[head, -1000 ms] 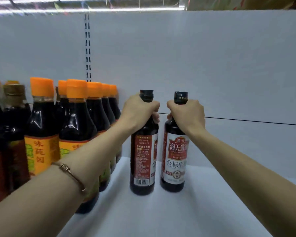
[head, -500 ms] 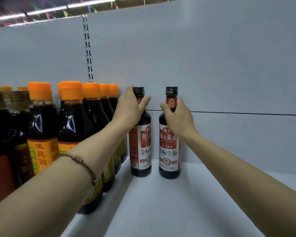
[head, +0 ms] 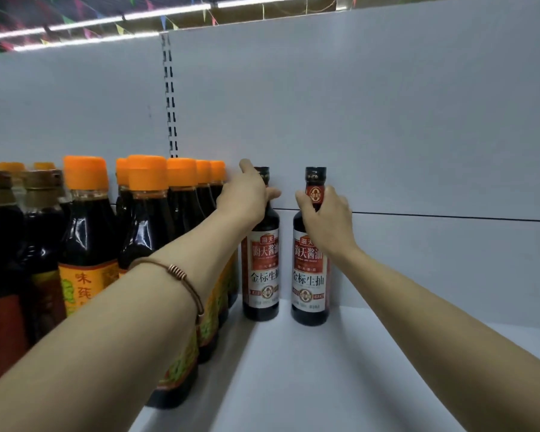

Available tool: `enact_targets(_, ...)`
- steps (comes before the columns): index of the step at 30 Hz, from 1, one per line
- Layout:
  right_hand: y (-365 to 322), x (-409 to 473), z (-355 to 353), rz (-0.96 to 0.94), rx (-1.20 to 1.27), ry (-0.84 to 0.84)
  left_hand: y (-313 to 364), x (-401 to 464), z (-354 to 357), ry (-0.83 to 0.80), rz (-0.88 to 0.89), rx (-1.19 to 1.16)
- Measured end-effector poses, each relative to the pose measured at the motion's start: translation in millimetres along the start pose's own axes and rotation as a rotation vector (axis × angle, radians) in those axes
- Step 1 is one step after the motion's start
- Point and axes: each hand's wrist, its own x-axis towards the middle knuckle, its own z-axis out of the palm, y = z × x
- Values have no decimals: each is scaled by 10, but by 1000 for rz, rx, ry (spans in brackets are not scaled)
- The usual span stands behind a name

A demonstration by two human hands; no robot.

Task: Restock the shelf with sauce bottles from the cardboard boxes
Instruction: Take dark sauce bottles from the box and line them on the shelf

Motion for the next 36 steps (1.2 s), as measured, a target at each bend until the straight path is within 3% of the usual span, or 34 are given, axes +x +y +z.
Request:
enact_targets(7,14,9,65,-91,-51,95,-85,98,66,-19,-1,-200)
enact_targets(14,31,23,86,-87,-44,97,-96,153,94,-32,-31,-242)
enact_targets(19,31,31,39,-66,-82,19,-82,83,99,-5,-27,-195)
enact_targets(25,28,-17,-178,21,-63,-178,-126,-79,50,14,36,98)
enact_targets(28,22,-156,-328,97,25,-236,-156,-190,80,-19,29,15)
enact_targets(32,-55,-473,-463,27,24,-205,-134,-447,95,17,66,-107)
enact_targets(36,-249,-748,-579,-66,186,-297,-62,-863,10,-37,275,-34)
